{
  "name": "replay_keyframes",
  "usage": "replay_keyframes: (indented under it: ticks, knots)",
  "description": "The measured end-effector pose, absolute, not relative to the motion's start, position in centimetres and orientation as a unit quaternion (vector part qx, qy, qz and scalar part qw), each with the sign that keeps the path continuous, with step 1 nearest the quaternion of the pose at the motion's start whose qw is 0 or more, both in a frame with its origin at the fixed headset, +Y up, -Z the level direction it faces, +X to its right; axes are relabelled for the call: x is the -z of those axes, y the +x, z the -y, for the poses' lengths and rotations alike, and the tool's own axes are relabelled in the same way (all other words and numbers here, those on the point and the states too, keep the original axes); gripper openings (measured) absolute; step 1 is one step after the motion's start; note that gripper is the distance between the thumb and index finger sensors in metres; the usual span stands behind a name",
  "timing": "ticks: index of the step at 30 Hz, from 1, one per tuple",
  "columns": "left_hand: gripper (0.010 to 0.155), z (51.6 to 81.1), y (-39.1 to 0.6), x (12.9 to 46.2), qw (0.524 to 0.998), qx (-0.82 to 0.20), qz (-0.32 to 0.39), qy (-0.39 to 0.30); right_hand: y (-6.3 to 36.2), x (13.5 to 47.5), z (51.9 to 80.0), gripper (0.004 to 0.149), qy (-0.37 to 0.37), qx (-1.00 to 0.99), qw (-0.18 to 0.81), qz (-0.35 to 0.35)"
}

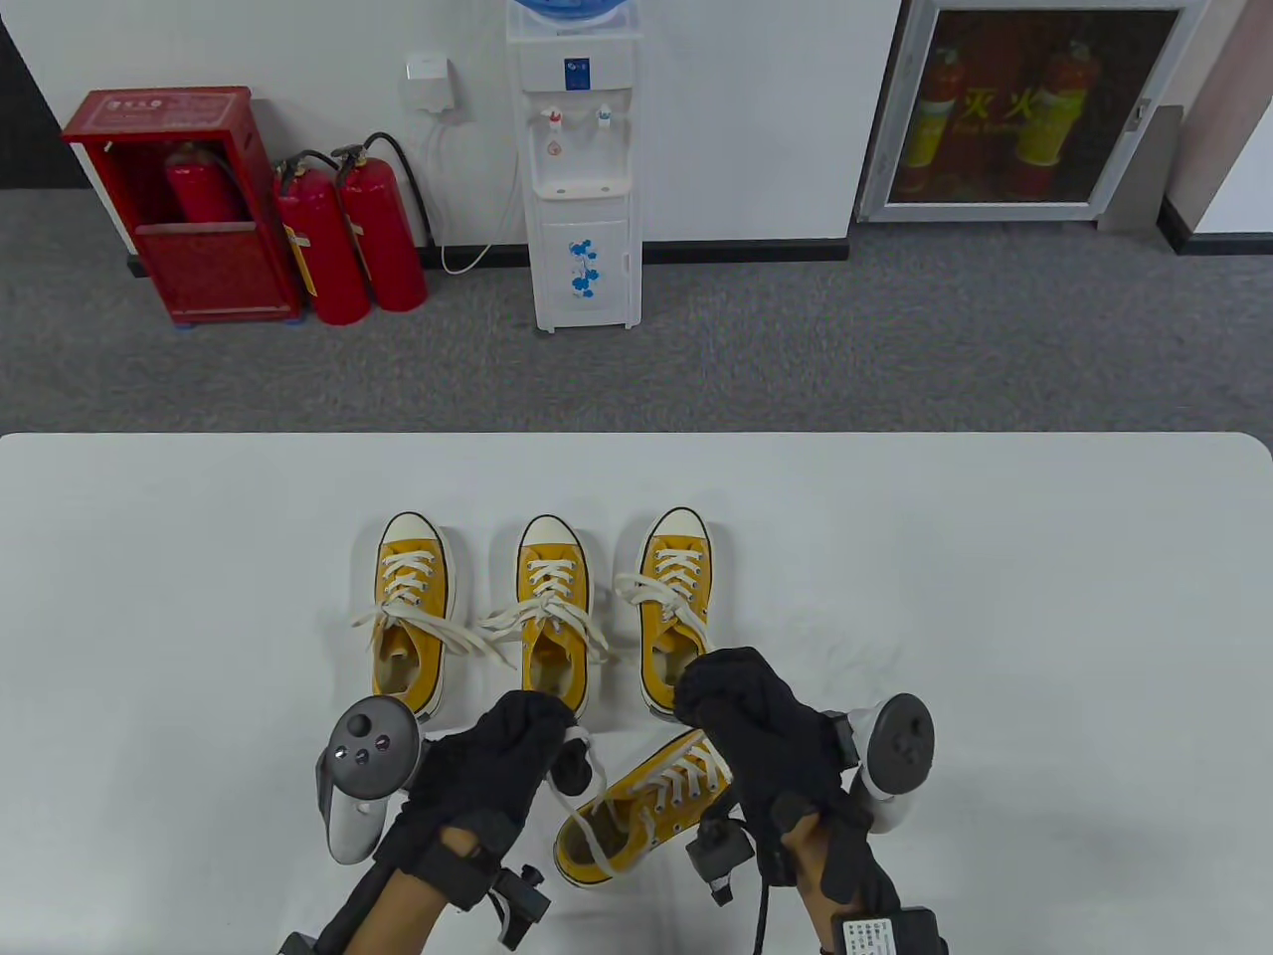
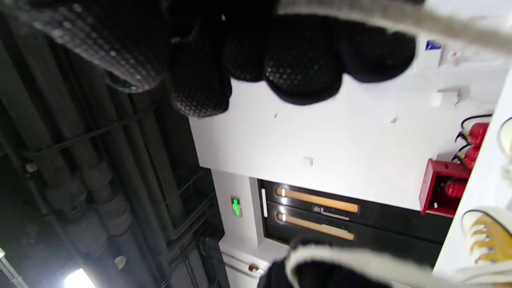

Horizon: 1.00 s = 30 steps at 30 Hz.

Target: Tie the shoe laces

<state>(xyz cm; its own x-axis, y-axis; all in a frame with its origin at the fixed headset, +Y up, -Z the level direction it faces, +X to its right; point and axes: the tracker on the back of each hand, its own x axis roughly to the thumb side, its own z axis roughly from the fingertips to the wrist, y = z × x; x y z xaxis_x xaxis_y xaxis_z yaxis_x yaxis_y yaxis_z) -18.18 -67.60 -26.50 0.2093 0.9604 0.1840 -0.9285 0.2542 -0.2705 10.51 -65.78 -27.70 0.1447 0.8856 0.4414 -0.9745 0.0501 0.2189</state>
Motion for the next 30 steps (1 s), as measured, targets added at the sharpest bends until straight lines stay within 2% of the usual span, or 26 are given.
replay_keyframes:
  ticks: [7, 13, 17, 22, 25, 30]
  knots:
    - [0.041, 68.2, -18.6, 27.5, 0.706, -0.695, 0.127, -0.047, 8.9, 28.2, 65.5, 0.051, 0.266, -0.638, 0.719, 0.073]
    - [0.041, 70.5, -19.4, 28.2, 0.656, -0.743, 0.118, -0.054, 7.8, 28.7, 65.6, 0.053, 0.284, -0.628, 0.723, 0.042]
    - [0.041, 71.5, -19.5, 28.5, 0.645, -0.752, 0.118, -0.060, 7.0, 28.8, 66.0, 0.052, 0.302, -0.630, 0.715, -0.002]
    - [0.044, 72.6, -18.1, 28.7, 0.633, -0.754, 0.139, -0.112, 6.0, 28.8, 67.1, 0.052, 0.308, -0.624, 0.718, -0.040]
    - [0.051, 73.3, -16.6, 28.5, 0.624, -0.748, 0.158, -0.163, 5.7, 28.8, 67.5, 0.053, 0.309, -0.623, 0.716, -0.055]
    - [0.066, 73.7, -15.3, 28.1, 0.641, -0.719, 0.185, -0.195, 5.8, 28.7, 67.8, 0.054, 0.306, -0.616, 0.723, -0.062]
